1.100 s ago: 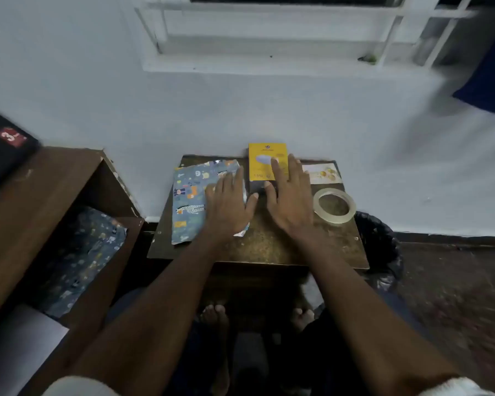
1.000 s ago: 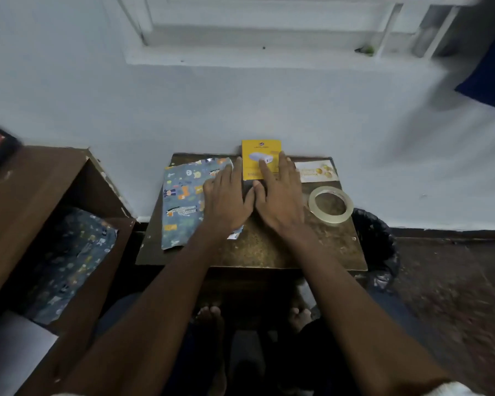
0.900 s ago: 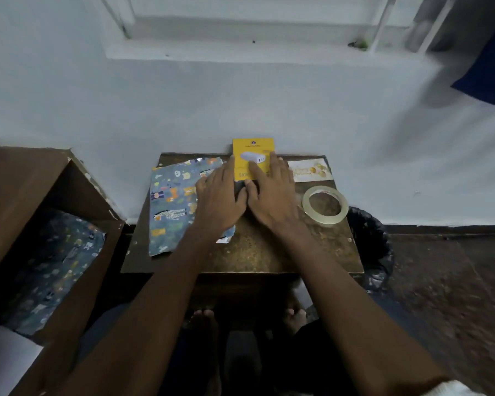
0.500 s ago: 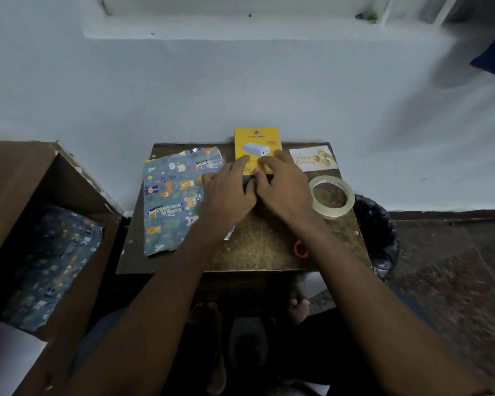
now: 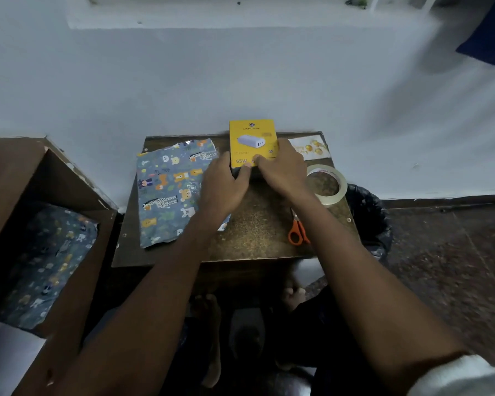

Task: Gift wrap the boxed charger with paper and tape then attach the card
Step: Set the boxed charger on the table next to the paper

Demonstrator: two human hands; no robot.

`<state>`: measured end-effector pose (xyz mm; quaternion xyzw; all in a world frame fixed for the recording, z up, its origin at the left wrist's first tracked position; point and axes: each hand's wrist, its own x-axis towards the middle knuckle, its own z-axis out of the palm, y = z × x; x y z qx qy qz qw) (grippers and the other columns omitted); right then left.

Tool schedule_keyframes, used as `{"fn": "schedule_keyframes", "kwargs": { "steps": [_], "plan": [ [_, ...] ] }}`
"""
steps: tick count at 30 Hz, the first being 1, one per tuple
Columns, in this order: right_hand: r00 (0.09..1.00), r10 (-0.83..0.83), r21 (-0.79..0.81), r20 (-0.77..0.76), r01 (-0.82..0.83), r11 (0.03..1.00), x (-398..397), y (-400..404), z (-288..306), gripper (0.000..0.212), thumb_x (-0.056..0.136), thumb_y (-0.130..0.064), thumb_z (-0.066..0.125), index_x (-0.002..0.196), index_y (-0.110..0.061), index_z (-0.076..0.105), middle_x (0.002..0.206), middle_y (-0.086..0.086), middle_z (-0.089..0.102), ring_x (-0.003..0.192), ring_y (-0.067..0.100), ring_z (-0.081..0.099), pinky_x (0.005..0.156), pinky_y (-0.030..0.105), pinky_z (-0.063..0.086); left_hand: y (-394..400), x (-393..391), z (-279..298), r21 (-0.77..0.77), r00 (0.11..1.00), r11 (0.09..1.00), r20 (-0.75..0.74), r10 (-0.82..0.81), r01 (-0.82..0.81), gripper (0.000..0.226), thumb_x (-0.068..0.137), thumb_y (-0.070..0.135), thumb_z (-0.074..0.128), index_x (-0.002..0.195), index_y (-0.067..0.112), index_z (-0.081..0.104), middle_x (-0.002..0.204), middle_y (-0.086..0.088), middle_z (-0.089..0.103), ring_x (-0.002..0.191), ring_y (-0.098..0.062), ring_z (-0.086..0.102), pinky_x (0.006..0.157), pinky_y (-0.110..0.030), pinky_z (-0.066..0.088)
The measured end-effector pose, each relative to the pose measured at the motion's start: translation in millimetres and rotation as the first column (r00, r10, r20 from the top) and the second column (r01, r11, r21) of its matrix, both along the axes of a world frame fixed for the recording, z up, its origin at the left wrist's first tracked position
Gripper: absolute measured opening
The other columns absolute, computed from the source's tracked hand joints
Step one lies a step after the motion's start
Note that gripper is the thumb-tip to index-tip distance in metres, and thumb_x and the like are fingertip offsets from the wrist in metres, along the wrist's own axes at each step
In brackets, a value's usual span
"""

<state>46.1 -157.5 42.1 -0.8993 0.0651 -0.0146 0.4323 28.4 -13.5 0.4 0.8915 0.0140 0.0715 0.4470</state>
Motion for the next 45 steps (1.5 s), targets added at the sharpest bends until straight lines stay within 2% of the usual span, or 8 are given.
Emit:
{"fn": "schedule_keyframes", "kwargs": {
  "steps": [5,9,15,20,26,33,38,45],
  "plan": [
    [0.979,-0.194,0.284,0.061,0.169,0.944,5.5,-18.7,-0.1,0.037,0.088,-0.034,0.077,0.118,-0.027,0.059,0.094,-0.02,0.063,0.089,0.004,0.063,0.084,0.03,0.049,-23.0,14.6,11.6,-0.106,0.998,0.994,0.07,-0.003,0.011,0.046,0.09,0.06,0.057,0.126,0.034,0.066,0.119,0.001,0.067,0.107,-0.02,0.062,0.09,-0.045,0.055],
    [0.963,-0.269,0.549,-0.022,0.237,0.802,18.0,-41.4,6.0,0.068,0.068,-0.034,0.086,0.13,-0.02,0.062,0.115,-0.003,0.073,0.1,0.018,0.074,0.087,0.042,0.062,-46.9,17.5,15.0,-0.142,0.998,0.99,0.059,-0.003,0.011,0.057,0.087,0.056,0.063,0.138,0.031,0.06,0.13,0.003,0.063,0.12,-0.019,0.062,0.1,-0.05,0.055],
    [0.959,-0.257,0.734,-0.119,0.259,0.628,31.3,-81.6,9.2,0.044,0.075,-0.002,0.078,0.118,-0.007,0.07,0.113,0.018,0.076,0.087,0.028,0.074,0.081,0.049,0.062,-67.4,12.6,15.8,-0.093,0.995,0.993,0.073,-0.066,0.072,0.065,0.087,0.031,0.077,0.147,0.024,0.054,0.134,0.003,0.063,0.104,-0.013,0.067,0.092,-0.04,0.058],
    [0.925,-0.339,0.749,-0.172,0.346,0.565,32.5,-114.9,6.0,0.032,0.082,0.005,0.069,0.111,-0.008,0.072,0.092,0.007,0.076,0.073,0.019,0.07,0.066,0.034,0.06,-84.0,0.7,9.3,0.015,0.998,0.999,0.051,-0.043,0.042,0.023,0.088,0.026,0.08,0.107,0.033,0.068,0.096,0.015,0.071,0.083,-0.006,0.068,0.079,-0.039,0.061],
    [0.921,-0.339,0.721,-0.194,0.368,0.587,27.5,-110.7,-4.0,0.039,0.086,0.001,0.069,0.124,-0.009,0.064,0.112,0.013,0.076,0.1,0.032,0.075,0.084,0.048,0.063,-96.3,-3.5,9.1,0.328,0.939,0.892,0.038,-0.343,0.312,0.034,0.091,0.046,0.074,0.122,0.034,0.077,0.121,0.003,0.066,0.117,-0.018,0.058,0.101,-0.045,0.047],
    [0.918,-0.318,0.721,-0.237,0.385,0.576,29.5,-117.7,-10.1,0.036,0.088,0.001,0.065,0.123,-0.006,0.066,0.113,0.013,0.076,0.094,0.025,0.072,0.078,0.038,0.061,-90.1,-7.0,5.4,0.272,0.883,0.858,0.056,-0.465,0.435,0.008,0.09,0.04,0.077,0.089,0.034,0.081,0.099,0.006,0.059,0.096,-0.014,0.058,0.091,-0.046,0.051],
    [0.922,-0.298,0.712,-0.247,0.382,0.589,29.6,-110.7,-10.6,0.035,0.09,0.0,0.064,0.123,-0.008,0.065,0.113,0.01,0.075,0.099,0.023,0.071,0.075,0.035,0.058,-89.3,-11.4,6.3,0.332,0.842,0.801,0.038,-0.539,0.498,0.011,0.092,0.04,0.073,0.092,0.032,0.081,0.1,0.01,0.061,0.097,-0.01,0.059,0.099,-0.051,0.046],
    [0.913,-0.324,0.643,-0.247,0.404,0.651,25.2,-99.3,-11.0,0.031,0.089,-0.009,0.063,0.119,-0.009,0.067,0.106,0.005,0.072,0.097,0.022,0.067,0.086,0.04,0.057,-81.8,5.0,18.2,0.028,0.948,0.989,0.283,-0.147,0.145,0.011,0.093,0.037,0.072,0.097,0.03,0.08,0.102,0.011,0.066,0.084,0.003,0.06,0.073,-0.025,0.054]
  ]
}}
